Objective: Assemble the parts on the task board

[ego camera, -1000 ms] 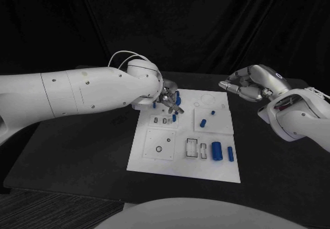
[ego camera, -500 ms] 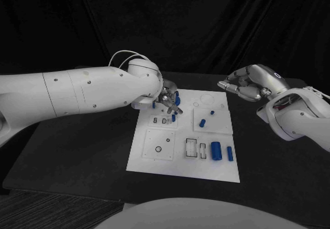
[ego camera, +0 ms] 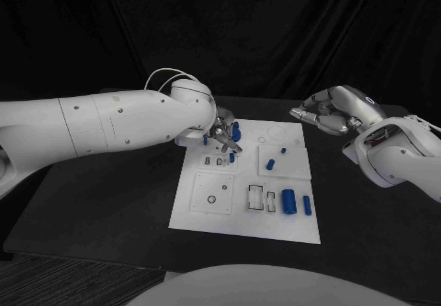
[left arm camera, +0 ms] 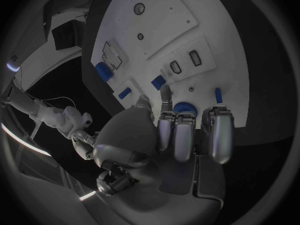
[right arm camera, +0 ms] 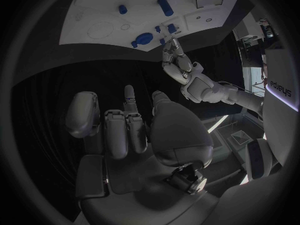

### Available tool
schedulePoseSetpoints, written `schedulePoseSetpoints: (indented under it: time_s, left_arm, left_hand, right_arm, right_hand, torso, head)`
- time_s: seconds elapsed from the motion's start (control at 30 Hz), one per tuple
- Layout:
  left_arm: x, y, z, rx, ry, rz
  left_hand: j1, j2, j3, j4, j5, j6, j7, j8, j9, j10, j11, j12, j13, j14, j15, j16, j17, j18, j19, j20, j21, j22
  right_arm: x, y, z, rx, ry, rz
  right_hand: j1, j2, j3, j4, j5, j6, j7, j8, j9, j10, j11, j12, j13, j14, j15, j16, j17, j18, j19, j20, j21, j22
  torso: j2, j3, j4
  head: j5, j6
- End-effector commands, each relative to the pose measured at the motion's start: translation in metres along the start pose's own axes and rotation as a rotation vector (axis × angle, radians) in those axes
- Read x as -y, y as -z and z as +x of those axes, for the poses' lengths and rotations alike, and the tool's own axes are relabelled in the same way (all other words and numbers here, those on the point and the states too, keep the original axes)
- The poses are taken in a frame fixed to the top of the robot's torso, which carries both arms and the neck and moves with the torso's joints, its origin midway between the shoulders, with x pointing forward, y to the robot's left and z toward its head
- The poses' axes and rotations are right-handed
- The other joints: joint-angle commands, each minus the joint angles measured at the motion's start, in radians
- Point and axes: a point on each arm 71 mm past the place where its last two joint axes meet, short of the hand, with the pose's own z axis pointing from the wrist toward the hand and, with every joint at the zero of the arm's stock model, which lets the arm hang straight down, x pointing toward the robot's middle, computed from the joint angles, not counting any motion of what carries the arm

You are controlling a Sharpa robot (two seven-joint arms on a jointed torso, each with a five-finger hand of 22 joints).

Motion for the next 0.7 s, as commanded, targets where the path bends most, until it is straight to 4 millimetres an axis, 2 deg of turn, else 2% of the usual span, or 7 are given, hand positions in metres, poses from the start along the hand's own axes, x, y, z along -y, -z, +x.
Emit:
schedulePoseSetpoints:
  time_s: [0.03, 0.47, 0.7]
  left_arm:
    - [0.0017, -0.0014, 0.0003, -0.001, -0.001, 0.011]
    - [0.0035, -0.0073, 0.0041, -0.019, -0.002, 0.018]
    - [0.0051, -0.0094, 0.0062, -0.032, -0.006, 0.022]
  left_hand:
    - [-0.013, 0.008, 0.044, -0.007, 0.002, 0.010, -0.003, -0.010, 0.018, 0.151, -0.014, 0.025, 0.258, 0.107, -0.004, 0.010, 0.264, -0.008, -0.010, -0.002, -0.014, 0.098]
    - [-0.015, 0.011, 0.047, -0.006, 0.005, 0.006, -0.002, -0.018, 0.019, 0.151, -0.014, 0.025, 0.258, 0.107, -0.004, 0.010, 0.264, -0.007, -0.012, -0.003, -0.016, 0.096]
    - [-0.020, 0.013, 0.049, -0.002, 0.003, 0.006, -0.001, -0.023, 0.019, 0.151, -0.013, 0.025, 0.258, 0.107, -0.004, 0.010, 0.264, -0.007, -0.013, -0.003, -0.017, 0.095]
  right_arm:
    - [0.0003, -0.0007, -0.0005, -0.006, 0.006, 0.012]
    - [-0.0001, -0.0018, 0.0001, -0.012, 0.007, 0.012]
    - [0.0009, -0.0026, 0.0005, -0.015, 0.009, 0.016]
  right_hand:
    - [0.025, -0.007, -0.016, 0.004, 0.015, -0.005, -0.002, 0.020, 0.016, 0.102, -0.001, 0.017, 0.265, 0.085, -0.001, 0.007, 0.195, -0.005, -0.005, 0.001, -0.001, 0.162]
    - [0.026, -0.006, -0.017, 0.005, 0.017, -0.005, -0.003, 0.021, 0.017, 0.102, -0.001, 0.017, 0.265, 0.085, -0.002, 0.005, 0.193, -0.005, -0.005, 0.001, -0.001, 0.162]
    - [0.026, -0.006, -0.017, 0.005, 0.017, -0.005, -0.003, 0.021, 0.017, 0.102, -0.001, 0.017, 0.265, 0.085, -0.002, 0.005, 0.193, -0.005, -0.005, 0.001, -0.001, 0.162]
  torso:
    - [-0.001, -0.0005, 0.0013]
    - [-0.001, 0.0002, 0.0017]
    - [-0.001, 0.0000, 0.0002]
  head:
    - [-0.001, 0.000]
    - [-0.004, 0.000]
    - [-0.001, 0.000]
